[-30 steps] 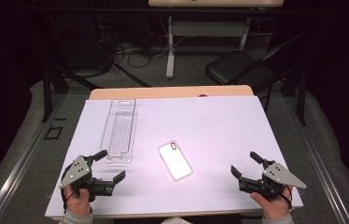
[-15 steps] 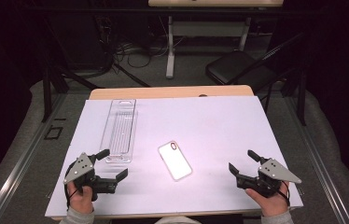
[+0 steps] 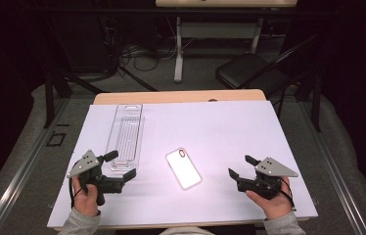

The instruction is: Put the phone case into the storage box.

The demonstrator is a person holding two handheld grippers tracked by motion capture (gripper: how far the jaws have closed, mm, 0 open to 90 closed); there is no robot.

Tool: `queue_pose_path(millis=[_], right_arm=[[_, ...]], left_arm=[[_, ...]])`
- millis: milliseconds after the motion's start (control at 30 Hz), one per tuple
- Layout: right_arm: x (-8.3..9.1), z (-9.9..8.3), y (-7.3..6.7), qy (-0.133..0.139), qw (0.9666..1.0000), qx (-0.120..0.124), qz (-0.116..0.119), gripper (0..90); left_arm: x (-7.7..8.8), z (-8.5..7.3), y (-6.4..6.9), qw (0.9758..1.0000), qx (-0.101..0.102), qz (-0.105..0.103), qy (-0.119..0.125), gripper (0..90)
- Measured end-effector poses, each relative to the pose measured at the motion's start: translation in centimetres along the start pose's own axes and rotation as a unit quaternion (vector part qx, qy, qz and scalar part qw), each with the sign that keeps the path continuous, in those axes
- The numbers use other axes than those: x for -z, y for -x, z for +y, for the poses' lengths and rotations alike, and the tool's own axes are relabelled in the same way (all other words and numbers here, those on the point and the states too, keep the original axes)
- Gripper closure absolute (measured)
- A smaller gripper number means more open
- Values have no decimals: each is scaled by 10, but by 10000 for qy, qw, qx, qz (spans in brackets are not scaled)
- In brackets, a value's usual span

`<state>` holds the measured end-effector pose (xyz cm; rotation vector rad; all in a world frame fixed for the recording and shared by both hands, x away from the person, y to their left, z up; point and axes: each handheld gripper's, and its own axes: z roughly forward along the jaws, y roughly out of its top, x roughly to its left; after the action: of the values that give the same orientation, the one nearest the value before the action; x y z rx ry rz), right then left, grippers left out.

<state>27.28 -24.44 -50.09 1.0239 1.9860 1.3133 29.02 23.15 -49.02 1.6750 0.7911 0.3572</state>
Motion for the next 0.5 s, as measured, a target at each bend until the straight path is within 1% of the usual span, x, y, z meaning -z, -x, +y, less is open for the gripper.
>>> queue_pose_path(millis=[67, 100, 167, 200, 233, 300, 333, 367, 400, 433, 500], right_arm=[[-6, 5, 0, -112, 9999, -9, 43, 271], [-6, 5, 0, -112, 9999, -9, 43, 271], [-11, 11, -1, -262, 9996, -14, 45, 290], [-11, 11, -1, -262, 9996, -14, 45, 290], [-12, 12, -1, -294, 9996, -27, 30, 308], [-16, 21, 0, -373, 9993, -47, 12, 340], [-16, 21, 0, -373, 9993, -47, 12, 340], [-16, 24, 0, -387, 9992, -43, 1, 364], [-17, 27, 0, -379, 9993, -20, 13, 381], [-18, 35, 0, -401, 9991, -3, 117, 420], [-19, 37, 0, -410, 9991, 16, 124, 423]], left_arm=[[-2, 5, -1, 10000, 14, 15, -39, 5], [-3, 7, -2, 10000, 59, 4, -70, 5], [-7, 12, -2, 9998, 30, 46, -182, 5], [-8, 14, -2, 9997, 14, 40, -223, 5], [-11, 17, -2, 9996, -40, 79, -267, 5], [-13, 21, 0, 9996, -95, 82, -260, 5], [-15, 24, 0, 9996, -117, 94, -236, 5], [-16, 26, 1, 9997, -100, 96, -225, 5], [-18, 28, 1, 9995, -62, 109, -279, 5], [-20, 30, 2, 9992, -33, 187, -357, 7], [-24, 32, 3, 9983, -98, 374, -445, 9]])
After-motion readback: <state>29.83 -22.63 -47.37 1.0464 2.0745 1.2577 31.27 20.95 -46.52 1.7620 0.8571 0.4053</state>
